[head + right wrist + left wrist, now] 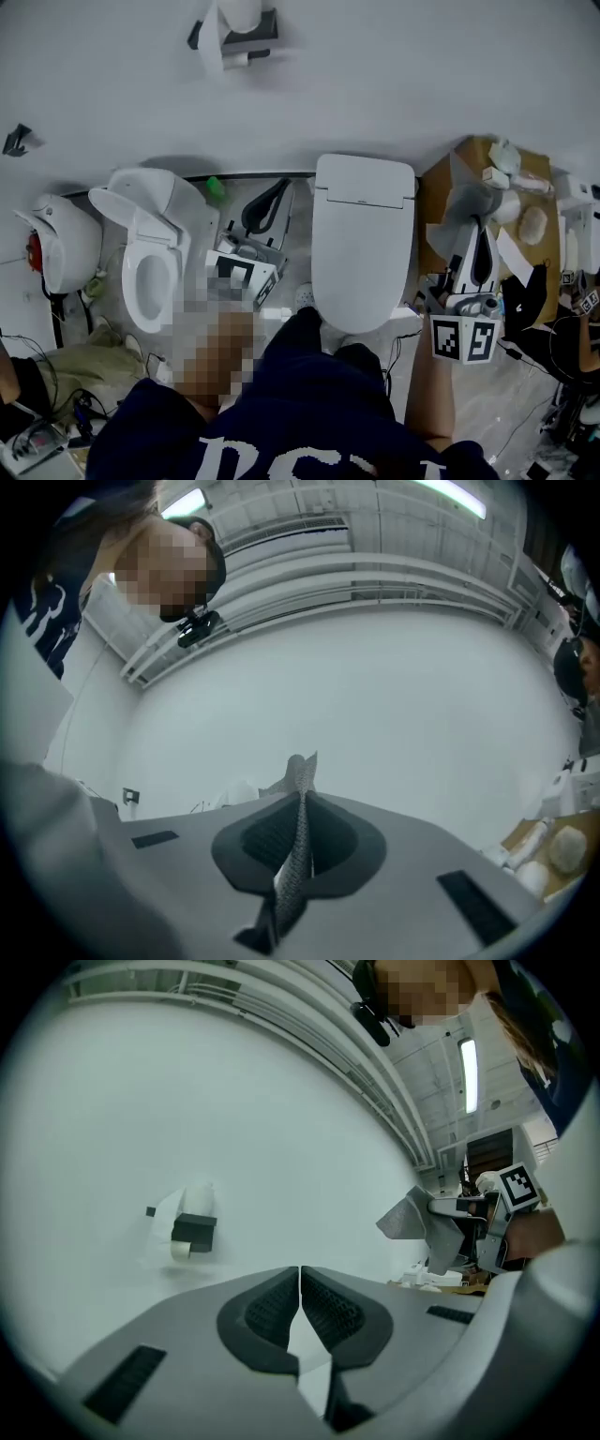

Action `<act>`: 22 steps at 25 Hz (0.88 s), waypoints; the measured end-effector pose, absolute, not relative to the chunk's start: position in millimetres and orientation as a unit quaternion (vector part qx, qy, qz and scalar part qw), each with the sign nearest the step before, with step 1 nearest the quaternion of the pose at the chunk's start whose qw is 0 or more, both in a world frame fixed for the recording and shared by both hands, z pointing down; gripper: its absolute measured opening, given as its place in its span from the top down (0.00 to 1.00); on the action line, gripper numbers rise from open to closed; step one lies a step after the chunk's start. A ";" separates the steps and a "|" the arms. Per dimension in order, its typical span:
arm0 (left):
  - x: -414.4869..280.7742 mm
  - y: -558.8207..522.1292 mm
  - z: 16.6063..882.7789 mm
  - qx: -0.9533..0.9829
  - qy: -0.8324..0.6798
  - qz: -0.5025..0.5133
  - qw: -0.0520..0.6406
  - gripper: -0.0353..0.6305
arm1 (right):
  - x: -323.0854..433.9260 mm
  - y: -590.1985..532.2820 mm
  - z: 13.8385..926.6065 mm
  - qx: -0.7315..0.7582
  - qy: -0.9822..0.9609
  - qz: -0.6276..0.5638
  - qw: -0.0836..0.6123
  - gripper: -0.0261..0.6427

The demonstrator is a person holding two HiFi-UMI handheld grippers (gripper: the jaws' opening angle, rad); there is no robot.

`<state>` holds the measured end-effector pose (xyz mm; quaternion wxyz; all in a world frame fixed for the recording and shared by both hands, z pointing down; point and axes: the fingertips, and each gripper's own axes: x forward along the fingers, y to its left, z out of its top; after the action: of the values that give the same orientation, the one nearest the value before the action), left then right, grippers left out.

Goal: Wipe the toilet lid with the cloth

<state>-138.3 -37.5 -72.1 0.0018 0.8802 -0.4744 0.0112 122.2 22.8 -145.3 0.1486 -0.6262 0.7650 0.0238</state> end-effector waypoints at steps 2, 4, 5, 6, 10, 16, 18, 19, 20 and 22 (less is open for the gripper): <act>-132.8 -57.1 -57.7 0.884 -0.466 0.014 0.014 0.91 | 124.3 7.8 -131.8 -0.635 0.759 0.011 0.143 0.93; -130.5 -71.9 -44.7 0.885 -0.464 0.013 0.025 0.91 | 123.9 -4.8 -120.2 -0.637 0.758 0.001 0.139 0.93; -130.0 -77.0 -38.2 0.885 -0.464 0.013 0.029 0.91 | 123.0 -9.6 -114.8 -0.636 0.759 -0.002 0.138 0.93; -130.0 -80.4 -31.1 0.885 -0.464 0.013 0.032 0.91 | 121.6 -13.5 -109.2 -0.635 0.760 -0.005 0.136 0.93; -132.7 -92.1 -2.8 0.877 -0.476 0.007 0.062 0.91 | 116.8 -33.9 -78.7 -0.628 0.768 -0.027 0.123 0.93; -121.4 -102.6 22.2 0.862 -0.502 -0.001 0.070 0.91 | 127.3 -62.9 -25.2 -0.609 0.781 -0.069 0.118 0.93; -119.4 -108.7 39.3 0.856 -0.512 0.005 0.073 0.91 | 129.7 -69.7 -11.4 -0.602 0.786 -0.075 0.117 0.93; -119.0 -112.4 48.7 0.853 -0.517 0.009 0.074 0.91 | 130.3 -73.2 -4.1 -0.600 0.788 -0.077 0.116 0.93; -118.8 -116.7 58.3 0.851 -0.520 0.011 0.074 0.91 | 130.6 -77.2 3.7 -0.597 0.790 -0.079 0.114 0.93; -117.6 -125.6 78.3 0.848 -0.526 0.015 0.069 0.91 | 129.9 -86.2 22.0 -0.590 0.795 -0.086 0.111 0.93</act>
<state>-117.6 -125.6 78.3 0.0694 0.8475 -0.5260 0.0152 129.9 -86.2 22.0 0.1108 -0.5903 0.7950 -0.0855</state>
